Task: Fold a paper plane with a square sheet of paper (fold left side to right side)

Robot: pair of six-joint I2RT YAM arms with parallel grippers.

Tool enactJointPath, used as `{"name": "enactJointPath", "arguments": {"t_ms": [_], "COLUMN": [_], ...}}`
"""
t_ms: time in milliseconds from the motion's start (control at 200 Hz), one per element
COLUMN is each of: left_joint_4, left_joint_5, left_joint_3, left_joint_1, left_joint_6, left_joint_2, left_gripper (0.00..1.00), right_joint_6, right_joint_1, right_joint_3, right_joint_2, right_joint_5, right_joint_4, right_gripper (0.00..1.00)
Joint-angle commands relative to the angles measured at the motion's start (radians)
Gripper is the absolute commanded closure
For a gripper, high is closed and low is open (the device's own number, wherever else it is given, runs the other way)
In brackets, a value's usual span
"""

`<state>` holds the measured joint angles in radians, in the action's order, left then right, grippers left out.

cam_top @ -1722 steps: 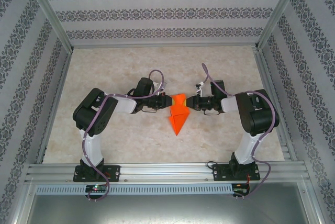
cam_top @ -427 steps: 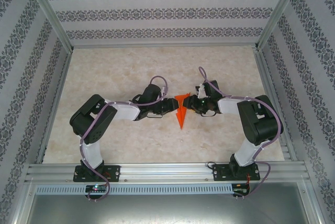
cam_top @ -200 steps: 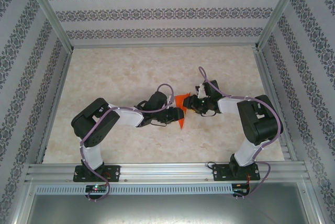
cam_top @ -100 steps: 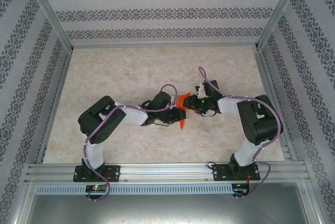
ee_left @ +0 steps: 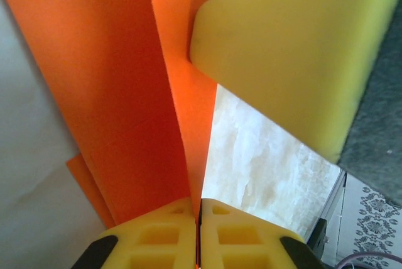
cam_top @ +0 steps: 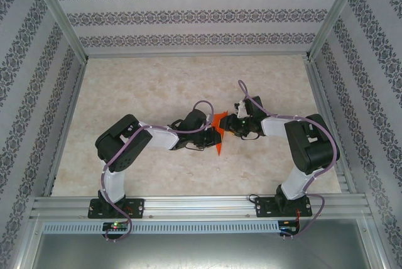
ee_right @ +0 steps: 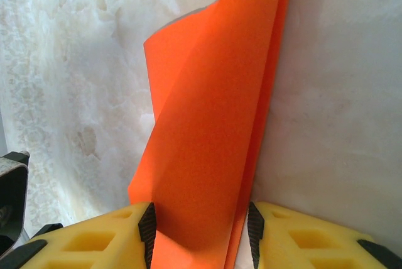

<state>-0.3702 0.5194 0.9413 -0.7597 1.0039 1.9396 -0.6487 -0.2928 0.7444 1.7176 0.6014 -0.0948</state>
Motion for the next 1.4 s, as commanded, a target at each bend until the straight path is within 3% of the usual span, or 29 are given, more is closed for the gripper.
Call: {"name": "enactJointPath", "arguments": {"t_ms": [0,155,490,605,1119,1394], "left_joint_4": [0.022,0.019,-0.007,-0.01,0.014,0.036], "left_joint_5": [-0.007,-0.004,-0.004,-0.005,-0.03,-0.044], "left_joint_3": [0.029,0.029,0.011,0.005,-0.022,-0.072], "left_joint_1": [-0.011,-0.012,-0.011,-0.012,-0.009,0.017], "left_joint_6": [-0.027,-0.028,-0.022,-0.026,-0.045,-0.062], "left_joint_2": [0.025,0.032,0.025,0.011,-0.055,-0.144], "left_gripper": [0.94,1.0,1.0,0.92,0.78,0.64], "right_joint_6": [0.032,0.036,0.036,0.038,0.041,0.044], "right_joint_1": [-0.014,-0.016,-0.016,-0.017,-0.017,-0.018], "right_joint_3": [-0.009,-0.01,-0.004,0.0,0.005,0.007], "right_joint_2": [0.04,0.037,0.044,0.043,0.047,0.047], "right_joint_5": [-0.042,-0.045,-0.049,-0.051,-0.054,-0.055], "right_joint_4": [0.053,0.06,0.07,0.075,0.086,0.089], "right_gripper": [0.54,0.54,0.55,0.55,0.56,0.56]}}
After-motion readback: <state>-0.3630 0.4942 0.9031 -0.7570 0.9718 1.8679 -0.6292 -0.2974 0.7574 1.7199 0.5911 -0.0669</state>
